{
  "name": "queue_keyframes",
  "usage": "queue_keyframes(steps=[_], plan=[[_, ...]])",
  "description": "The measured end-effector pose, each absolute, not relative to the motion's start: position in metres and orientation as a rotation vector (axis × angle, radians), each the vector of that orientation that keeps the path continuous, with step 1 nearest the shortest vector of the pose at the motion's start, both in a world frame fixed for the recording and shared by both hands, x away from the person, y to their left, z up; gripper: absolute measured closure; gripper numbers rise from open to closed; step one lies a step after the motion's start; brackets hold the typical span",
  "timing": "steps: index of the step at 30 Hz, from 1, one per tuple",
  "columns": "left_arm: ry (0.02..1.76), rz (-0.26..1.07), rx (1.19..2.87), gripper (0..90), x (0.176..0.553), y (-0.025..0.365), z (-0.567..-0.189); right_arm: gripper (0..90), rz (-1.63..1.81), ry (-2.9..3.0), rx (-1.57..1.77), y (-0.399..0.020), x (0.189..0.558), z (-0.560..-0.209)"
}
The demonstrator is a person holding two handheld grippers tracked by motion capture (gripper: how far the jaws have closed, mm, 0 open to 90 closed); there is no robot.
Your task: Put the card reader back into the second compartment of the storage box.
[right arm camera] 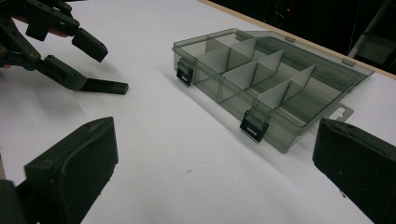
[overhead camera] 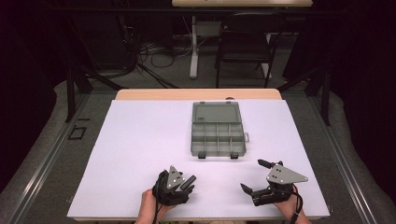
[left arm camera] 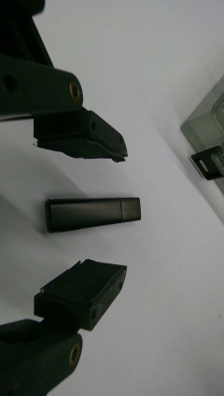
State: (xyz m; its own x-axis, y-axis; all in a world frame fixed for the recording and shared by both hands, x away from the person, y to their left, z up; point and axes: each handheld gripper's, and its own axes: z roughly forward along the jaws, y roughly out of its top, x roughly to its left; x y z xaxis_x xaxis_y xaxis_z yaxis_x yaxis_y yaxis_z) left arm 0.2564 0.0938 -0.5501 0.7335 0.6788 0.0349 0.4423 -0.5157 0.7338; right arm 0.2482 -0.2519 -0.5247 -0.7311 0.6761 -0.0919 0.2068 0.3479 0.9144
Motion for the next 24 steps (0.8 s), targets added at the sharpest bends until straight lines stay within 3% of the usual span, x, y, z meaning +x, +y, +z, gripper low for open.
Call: queue_keyframes(steps=[8,24], plan=[[0.883,0.4,2.183,57.3,0.256,0.094,-0.555,0.0,1.362,2.161,0.763,-0.251,0.25,-0.525],[0.902,0.35,2.186,69.4,0.259,0.096,-0.562,0.0,1.353,2.17,0.761,-0.251,0.249,-0.525]])
